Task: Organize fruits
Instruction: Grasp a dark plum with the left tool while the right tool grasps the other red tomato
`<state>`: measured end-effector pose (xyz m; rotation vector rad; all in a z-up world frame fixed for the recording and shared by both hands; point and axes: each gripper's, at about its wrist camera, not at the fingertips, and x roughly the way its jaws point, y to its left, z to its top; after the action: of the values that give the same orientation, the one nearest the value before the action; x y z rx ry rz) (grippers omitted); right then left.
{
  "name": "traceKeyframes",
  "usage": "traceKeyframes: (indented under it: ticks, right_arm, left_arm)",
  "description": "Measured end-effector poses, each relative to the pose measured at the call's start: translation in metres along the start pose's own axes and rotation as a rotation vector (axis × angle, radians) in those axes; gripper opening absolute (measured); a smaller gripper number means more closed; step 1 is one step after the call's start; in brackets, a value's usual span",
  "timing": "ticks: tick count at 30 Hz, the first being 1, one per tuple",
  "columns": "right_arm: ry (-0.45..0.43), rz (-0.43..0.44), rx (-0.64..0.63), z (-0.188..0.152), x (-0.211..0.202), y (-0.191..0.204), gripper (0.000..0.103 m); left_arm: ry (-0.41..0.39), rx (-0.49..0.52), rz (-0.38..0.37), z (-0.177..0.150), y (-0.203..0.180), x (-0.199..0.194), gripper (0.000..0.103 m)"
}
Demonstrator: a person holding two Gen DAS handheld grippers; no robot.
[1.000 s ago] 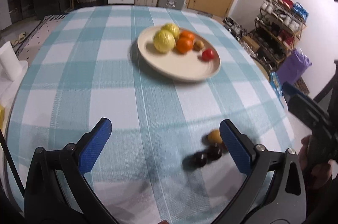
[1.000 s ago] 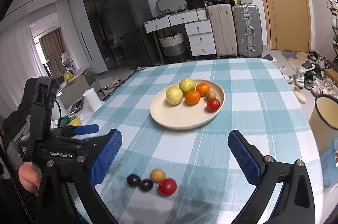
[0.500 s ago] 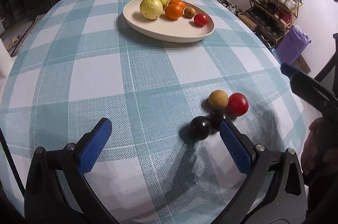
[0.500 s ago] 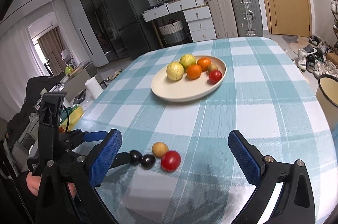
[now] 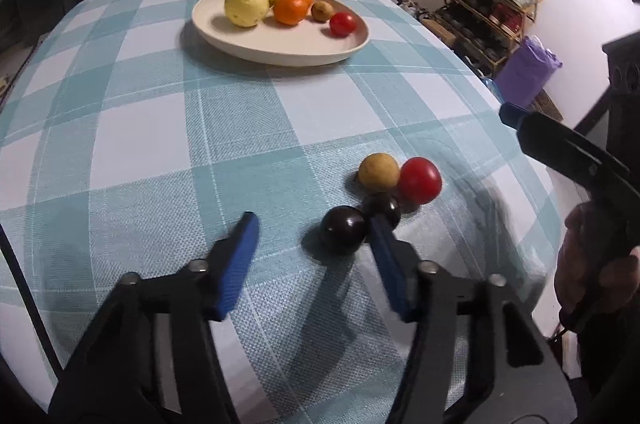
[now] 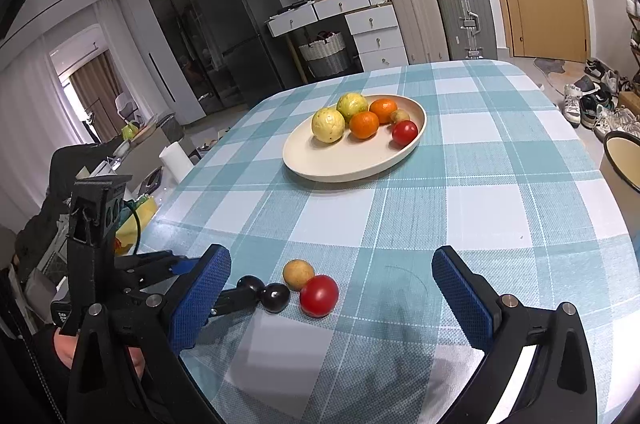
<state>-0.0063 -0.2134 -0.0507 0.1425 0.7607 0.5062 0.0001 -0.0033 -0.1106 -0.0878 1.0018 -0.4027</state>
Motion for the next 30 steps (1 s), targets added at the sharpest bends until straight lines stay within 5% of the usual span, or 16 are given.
traceKeyframes:
  ticks: [3,30]
  right_arm:
    - [0.002,0.000,0.005,0.000,0.001,-0.001,0.103]
    - [0.070,-0.006,0.001,-0.019,0.012,0.003,0.103]
  left_arm:
    - [0.004,-0.005,-0.065,0.001,-0.001,0.001,0.021]
    - [-0.080,-0.122,-0.067,0.003,0.033,-0.039,0.021]
